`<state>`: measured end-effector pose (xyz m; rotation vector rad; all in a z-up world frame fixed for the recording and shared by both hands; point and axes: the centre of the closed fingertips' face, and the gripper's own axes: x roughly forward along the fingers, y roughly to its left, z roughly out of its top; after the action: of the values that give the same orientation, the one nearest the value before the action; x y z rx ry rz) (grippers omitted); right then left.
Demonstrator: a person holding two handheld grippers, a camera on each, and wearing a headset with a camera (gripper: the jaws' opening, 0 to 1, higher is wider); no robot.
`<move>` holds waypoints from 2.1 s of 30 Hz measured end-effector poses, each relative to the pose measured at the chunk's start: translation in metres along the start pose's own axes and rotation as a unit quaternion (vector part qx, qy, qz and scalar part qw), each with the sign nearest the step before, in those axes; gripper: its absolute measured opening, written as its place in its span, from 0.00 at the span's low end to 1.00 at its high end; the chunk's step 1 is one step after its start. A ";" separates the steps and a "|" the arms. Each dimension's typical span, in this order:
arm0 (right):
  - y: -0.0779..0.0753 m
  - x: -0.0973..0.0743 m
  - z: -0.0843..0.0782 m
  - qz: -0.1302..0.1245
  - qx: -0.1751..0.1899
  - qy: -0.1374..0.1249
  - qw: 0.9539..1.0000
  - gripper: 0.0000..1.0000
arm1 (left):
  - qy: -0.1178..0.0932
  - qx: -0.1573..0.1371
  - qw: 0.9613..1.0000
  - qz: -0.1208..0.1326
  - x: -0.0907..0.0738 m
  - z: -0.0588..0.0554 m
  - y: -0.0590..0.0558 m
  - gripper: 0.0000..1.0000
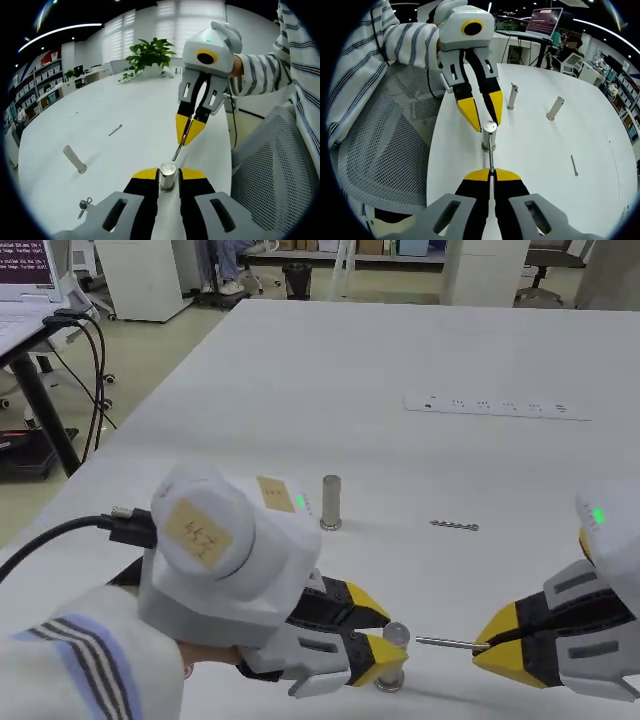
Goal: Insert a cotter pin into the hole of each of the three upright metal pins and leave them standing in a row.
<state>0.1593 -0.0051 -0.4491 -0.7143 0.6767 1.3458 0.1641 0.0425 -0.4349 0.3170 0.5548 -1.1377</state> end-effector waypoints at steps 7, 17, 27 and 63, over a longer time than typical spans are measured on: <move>-0.001 0.002 0.002 0.001 -0.006 0.003 1.000 0.00 | 0.013 0.017 1.000 0.004 0.003 -0.004 0.001 0.10; 0.003 0.005 0.006 0.001 -0.009 0.007 1.000 0.00 | 0.010 0.012 1.000 0.002 0.002 -0.006 0.000 0.10; 0.002 0.009 0.010 -0.002 -0.005 0.008 1.000 0.00 | 0.014 0.020 1.000 0.004 0.001 -0.007 0.000 0.10; 0.001 0.040 0.034 0.022 -0.019 -0.006 1.000 0.00 | 0.029 0.040 0.999 -0.003 0.004 -0.006 -0.001 0.10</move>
<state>0.1631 0.0457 -0.4594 -0.7253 0.6621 1.4049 0.1629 0.0424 -0.4418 0.4198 0.5622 -1.1606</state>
